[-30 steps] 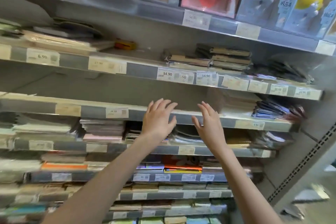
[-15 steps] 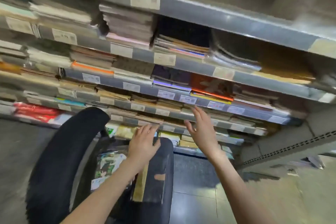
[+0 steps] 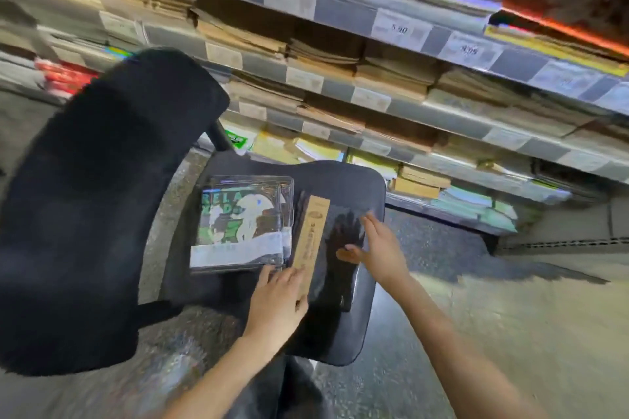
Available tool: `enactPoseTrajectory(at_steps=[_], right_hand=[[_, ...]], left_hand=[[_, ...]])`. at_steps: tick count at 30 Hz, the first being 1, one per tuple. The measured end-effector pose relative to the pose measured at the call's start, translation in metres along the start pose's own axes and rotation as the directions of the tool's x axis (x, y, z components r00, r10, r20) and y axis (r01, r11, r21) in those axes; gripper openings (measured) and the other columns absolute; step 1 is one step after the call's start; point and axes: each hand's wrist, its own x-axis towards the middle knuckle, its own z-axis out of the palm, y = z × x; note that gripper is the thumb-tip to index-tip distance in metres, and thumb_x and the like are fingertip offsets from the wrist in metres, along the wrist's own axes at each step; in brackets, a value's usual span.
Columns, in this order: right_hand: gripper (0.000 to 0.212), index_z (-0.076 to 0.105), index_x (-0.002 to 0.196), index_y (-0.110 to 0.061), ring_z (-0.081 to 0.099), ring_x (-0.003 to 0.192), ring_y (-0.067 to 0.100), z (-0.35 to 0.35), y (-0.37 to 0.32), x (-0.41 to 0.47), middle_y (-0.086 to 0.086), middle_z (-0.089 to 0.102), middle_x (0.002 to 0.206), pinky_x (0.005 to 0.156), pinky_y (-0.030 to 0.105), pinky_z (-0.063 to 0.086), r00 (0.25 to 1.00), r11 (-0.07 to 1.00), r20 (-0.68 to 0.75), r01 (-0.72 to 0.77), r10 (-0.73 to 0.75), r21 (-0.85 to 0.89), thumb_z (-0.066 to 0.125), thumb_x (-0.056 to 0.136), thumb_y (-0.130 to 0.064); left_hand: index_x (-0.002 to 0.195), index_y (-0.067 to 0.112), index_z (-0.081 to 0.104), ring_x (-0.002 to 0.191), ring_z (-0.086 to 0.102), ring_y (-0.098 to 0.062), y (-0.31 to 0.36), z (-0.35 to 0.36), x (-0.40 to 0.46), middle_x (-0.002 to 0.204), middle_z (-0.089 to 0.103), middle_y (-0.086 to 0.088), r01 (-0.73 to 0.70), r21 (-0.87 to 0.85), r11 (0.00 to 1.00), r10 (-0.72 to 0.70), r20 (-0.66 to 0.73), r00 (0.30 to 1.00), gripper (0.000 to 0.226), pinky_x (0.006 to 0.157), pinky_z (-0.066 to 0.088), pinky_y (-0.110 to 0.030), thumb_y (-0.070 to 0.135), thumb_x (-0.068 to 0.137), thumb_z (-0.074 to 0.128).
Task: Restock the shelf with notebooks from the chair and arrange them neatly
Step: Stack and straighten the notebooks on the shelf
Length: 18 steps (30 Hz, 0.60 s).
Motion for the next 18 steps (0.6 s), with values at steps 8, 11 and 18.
enactPoseTrajectory(at_steps=[8,11,18], right_hand=[[0.081,0.021,0.145,-0.014,0.015,0.141,0.026,0.027,0.031,0.039,0.007,0.014,0.155,0.115,0.041,0.019,0.997,0.992,-0.002,-0.079,0.079,0.102,0.069,0.081,-0.028],[0.083,0.02,0.145,-0.014,0.015,0.141,0.027,0.03,0.036,0.044,0.007,0.012,0.155,0.113,0.043,0.021,0.996,0.987,0.017,-0.091,0.09,0.131,0.071,0.08,-0.022],[0.093,0.02,0.144,-0.018,0.015,0.133,0.034,0.028,0.039,0.057,0.015,0.018,0.144,0.11,0.045,0.023,0.986,0.961,0.072,-0.162,0.149,0.224,0.079,0.072,-0.022]], left_hand=[[0.104,0.017,0.068,0.085,0.066,-0.02,-0.01,0.072,0.0,0.096,0.068,0.0,-0.08,0.037,0.996,0.085,-0.162,0.983,0.05,0.077,0.048,-0.033,0.018,0.056,0.082],[0.122,0.011,0.056,0.101,0.06,-0.026,-0.019,0.077,-0.002,0.115,0.058,-0.007,0.188,-0.133,0.973,-0.197,-0.056,0.979,0.055,0.081,0.051,-0.038,0.02,0.071,0.075],[0.142,0.008,0.027,0.12,0.047,-0.027,-0.028,0.086,0.014,0.134,0.037,-0.011,0.436,-0.447,0.781,-0.372,0.227,0.9,0.076,0.102,0.038,-0.034,0.027,0.081,0.068]])
